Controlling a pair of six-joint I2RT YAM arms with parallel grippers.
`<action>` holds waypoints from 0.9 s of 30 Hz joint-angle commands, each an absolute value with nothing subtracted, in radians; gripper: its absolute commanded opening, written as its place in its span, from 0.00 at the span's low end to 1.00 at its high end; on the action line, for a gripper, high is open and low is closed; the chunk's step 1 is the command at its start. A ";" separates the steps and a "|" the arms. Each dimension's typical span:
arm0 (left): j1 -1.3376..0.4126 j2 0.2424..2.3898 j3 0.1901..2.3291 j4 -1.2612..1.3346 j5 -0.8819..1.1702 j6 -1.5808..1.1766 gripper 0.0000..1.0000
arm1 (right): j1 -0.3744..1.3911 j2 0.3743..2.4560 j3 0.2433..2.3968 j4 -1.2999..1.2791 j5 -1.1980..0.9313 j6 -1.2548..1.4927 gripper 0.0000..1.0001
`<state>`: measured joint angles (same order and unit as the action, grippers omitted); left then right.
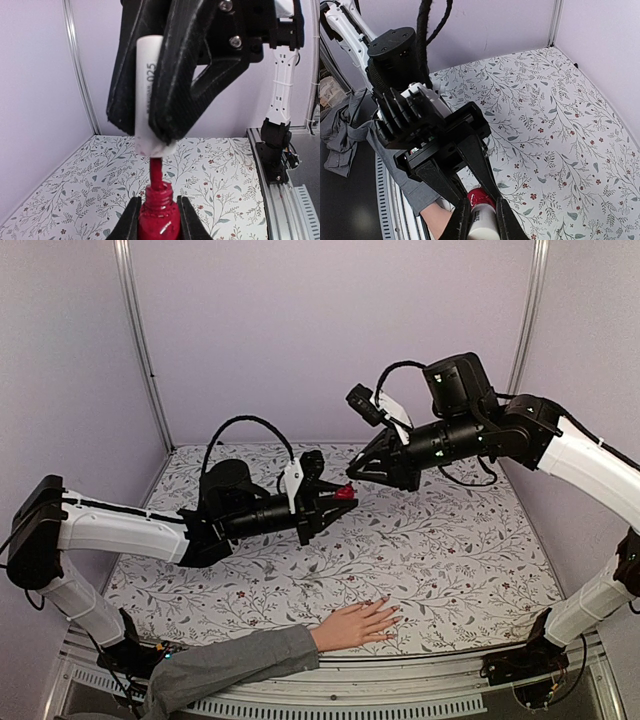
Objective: Paint the nails
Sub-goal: Paint the nail polish on the nail.
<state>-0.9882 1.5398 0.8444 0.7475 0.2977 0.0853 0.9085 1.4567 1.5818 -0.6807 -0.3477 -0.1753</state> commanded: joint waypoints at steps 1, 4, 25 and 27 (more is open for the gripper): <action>-0.997 1.554 0.862 0.774 0.296 0.082 0.00 | 0.907 1.421 1.579 -0.672 -0.322 -0.184 0.00; -0.997 1.556 0.862 0.775 0.294 0.081 0.00 | 0.907 1.420 1.578 -0.672 -0.324 -0.184 0.00; -0.990 1.555 0.856 0.783 0.294 0.071 0.00 | 0.907 1.371 1.543 -0.690 -0.268 -0.169 0.00; -0.990 1.556 0.856 0.784 0.292 0.071 0.00 | 0.907 1.367 1.544 -0.689 -0.265 -0.166 0.00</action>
